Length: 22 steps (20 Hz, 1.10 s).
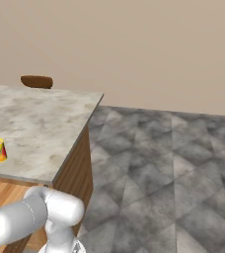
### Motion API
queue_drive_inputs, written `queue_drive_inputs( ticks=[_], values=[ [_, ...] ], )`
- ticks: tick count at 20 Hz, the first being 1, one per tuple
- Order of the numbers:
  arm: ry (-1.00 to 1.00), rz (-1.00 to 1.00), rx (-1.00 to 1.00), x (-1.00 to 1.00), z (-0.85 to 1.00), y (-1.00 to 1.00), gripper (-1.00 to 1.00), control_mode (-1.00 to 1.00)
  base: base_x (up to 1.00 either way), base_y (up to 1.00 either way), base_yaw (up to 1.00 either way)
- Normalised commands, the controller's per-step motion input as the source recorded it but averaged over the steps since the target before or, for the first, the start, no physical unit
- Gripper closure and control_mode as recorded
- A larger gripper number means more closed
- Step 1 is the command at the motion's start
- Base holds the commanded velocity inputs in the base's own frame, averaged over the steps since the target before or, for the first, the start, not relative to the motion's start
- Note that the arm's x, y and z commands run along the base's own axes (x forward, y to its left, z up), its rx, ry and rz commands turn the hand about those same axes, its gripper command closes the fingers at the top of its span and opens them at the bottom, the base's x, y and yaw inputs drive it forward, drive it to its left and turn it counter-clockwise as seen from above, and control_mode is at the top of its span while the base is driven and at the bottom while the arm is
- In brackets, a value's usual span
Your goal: Pick up the straw from the left drawer and put it inside the smoothie cup.
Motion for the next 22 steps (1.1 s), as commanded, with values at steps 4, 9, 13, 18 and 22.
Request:
queue_drive_inputs(
  ticks=[4,9,13,18,22],
  values=[
    [-0.1,0.0,0.0,0.1,-0.24,0.06,-1.0,-1.0,0.0,0.0,0.0],
    [-0.03,0.0,0.0,0.14,-0.34,0.17,-1.0,-1.0,0.0,0.0,0.0],
    [0.0,0.0,0.0,0.15,-0.4,0.11,-1.0,-1.0,0.0,0.0,0.0],
    [0.01,0.0,0.01,0.11,-0.46,0.21,-1.0,-1.0,0.0,0.0,0.0],
    [0.01,0.0,0.0,0.08,-0.45,0.31,-1.0,-1.0,0.0,0.0,0.0]
  ],
)
